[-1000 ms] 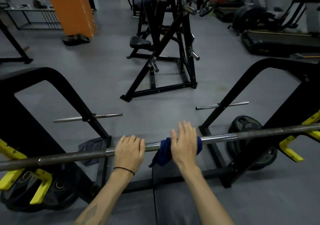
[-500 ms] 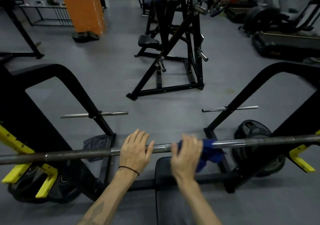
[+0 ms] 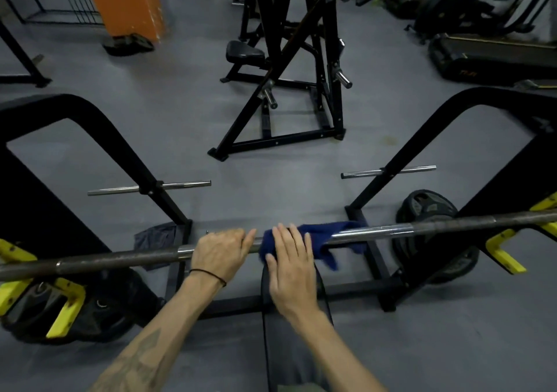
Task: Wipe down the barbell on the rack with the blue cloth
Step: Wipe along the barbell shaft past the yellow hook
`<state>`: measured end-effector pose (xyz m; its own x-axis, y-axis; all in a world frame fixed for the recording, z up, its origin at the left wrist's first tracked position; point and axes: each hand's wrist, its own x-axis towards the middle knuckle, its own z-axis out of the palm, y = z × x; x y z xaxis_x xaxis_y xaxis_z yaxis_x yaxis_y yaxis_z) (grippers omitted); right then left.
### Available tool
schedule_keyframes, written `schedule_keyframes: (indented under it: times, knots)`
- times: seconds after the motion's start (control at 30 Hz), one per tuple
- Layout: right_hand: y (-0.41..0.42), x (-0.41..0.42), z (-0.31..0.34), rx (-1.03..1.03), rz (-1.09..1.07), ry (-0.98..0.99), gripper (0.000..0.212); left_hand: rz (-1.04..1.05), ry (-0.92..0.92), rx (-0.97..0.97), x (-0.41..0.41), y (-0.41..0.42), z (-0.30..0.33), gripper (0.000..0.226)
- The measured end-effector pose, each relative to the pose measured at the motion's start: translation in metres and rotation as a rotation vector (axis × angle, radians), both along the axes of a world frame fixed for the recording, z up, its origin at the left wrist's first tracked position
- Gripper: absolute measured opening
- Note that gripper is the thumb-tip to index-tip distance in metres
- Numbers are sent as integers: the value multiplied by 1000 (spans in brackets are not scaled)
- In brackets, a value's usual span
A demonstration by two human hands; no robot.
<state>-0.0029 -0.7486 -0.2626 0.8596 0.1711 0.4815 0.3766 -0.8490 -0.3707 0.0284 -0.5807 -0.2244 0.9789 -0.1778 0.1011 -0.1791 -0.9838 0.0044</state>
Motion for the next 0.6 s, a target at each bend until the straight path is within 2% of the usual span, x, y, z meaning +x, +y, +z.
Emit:
schedule_keyframes:
  times: [0.03, 0.07, 0.13, 0.17, 0.2, 0.27, 0.3, 0.33, 0.4, 0.47, 0.5, 0.53, 0.6]
  knots:
    - [-20, 3, 1, -96, 88, -23, 50, -38, 85, 98, 0, -1, 10, 76]
    - [-47, 12, -1, -151, 104, -45, 52, -79, 119, 203, 4, 1, 13, 60]
    - [-103, 28, -4, -170, -43, -77, 53, -76, 319, 199, 19, 0, 20, 42]
    - [-130, 35, -3, -149, -150, -76, 54, -4, 460, 103, 27, -1, 19, 34]
    - [-149, 37, 1, -110, -245, -50, 54, 93, 622, -76, 35, 0, 19, 27]
    - [-142, 41, 2, 15, -427, -8, 49, 281, 958, -428, 50, 3, 21, 38]
    - [-117, 42, 5, 98, -522, 17, 44, 314, 1019, -475, 54, 2, 20, 43]
    - [-85, 41, 7, 157, -538, 20, 37, 308, 1003, -444, 54, 1, 21, 46]
    - [-24, 25, 9, 176, -312, 4, 32, 206, 742, -230, 44, -4, 26, 39]
    - [-9, 6, 0, 26, -33, -1, 43, 111, 409, -70, 31, -7, 23, 28]
    - [-28, 9, -1, -30, 24, -24, 47, 113, 311, -95, 26, -6, 20, 36]
    - [-53, 16, -5, -67, 8, -56, 49, 125, 243, -133, 22, -5, 17, 48]
    - [-102, 31, -7, -77, -174, -76, 52, 118, 106, -162, 18, -6, 5, 72]
